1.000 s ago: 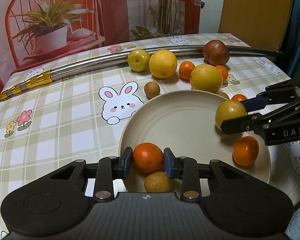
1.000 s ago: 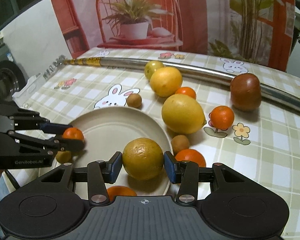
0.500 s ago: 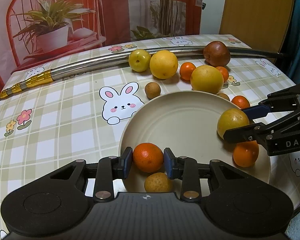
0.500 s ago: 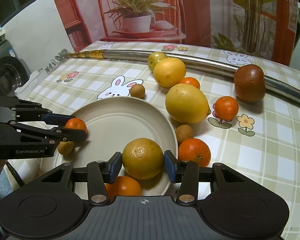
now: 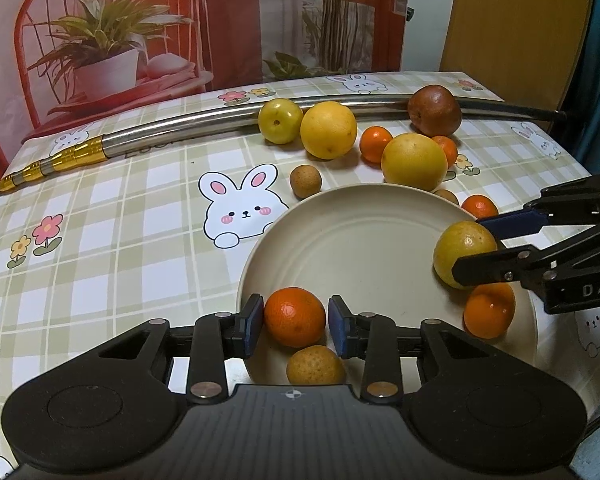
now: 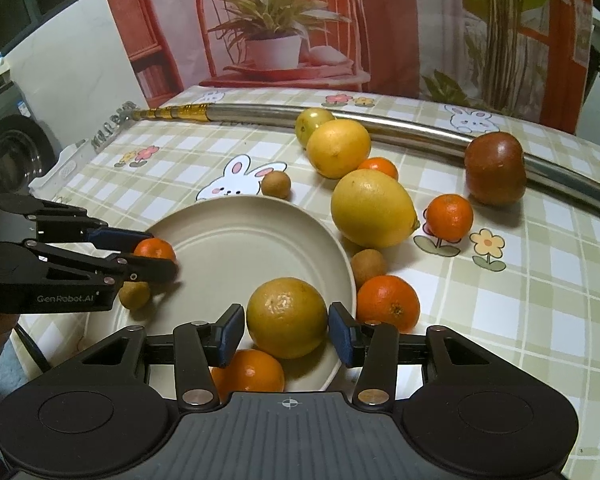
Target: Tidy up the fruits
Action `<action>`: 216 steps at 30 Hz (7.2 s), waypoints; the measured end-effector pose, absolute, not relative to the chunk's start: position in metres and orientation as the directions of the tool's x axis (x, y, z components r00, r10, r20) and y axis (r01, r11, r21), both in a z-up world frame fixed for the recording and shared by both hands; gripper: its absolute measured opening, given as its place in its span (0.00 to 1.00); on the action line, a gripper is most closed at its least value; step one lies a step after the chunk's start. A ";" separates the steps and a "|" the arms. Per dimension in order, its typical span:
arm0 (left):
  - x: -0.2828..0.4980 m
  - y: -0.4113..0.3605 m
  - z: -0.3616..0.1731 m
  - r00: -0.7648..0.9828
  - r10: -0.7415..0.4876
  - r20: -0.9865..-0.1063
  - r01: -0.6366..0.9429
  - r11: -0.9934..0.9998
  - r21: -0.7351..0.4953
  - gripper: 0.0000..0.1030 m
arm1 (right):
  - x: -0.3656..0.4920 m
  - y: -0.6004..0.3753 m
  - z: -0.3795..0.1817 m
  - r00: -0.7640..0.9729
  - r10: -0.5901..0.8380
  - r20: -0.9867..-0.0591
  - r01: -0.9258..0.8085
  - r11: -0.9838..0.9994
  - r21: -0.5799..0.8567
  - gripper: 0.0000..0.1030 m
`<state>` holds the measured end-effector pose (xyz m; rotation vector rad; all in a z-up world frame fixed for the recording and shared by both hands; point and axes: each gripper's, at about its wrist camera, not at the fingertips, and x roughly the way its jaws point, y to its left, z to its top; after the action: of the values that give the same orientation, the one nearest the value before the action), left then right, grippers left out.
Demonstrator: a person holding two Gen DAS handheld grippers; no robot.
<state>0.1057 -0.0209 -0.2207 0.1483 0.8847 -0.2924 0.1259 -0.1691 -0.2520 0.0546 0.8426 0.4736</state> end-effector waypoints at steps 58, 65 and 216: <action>0.239 -0.035 -0.240 0.503 -0.309 -0.807 0.125 0.950 -0.286 0.36 | 0.132 -0.266 -0.248 0.786 0.193 -0.587 0.007 0.947 0.321 0.44; 0.236 -0.037 -0.239 0.501 -0.323 -0.803 0.143 0.946 -0.291 0.26 | 0.132 -0.266 -0.251 0.781 0.199 -0.592 0.009 0.944 0.330 0.44; 0.140 0.050 -0.200 0.688 -0.206 -0.696 0.047 0.970 -0.240 0.37 | 0.184 -0.126 -0.241 0.574 0.504 -0.645 -0.445 0.854 0.271 0.49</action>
<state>0.1401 0.0504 -0.2002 -0.2095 0.8014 -0.1426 0.1842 -0.1264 -0.2409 0.0812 0.7817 0.5567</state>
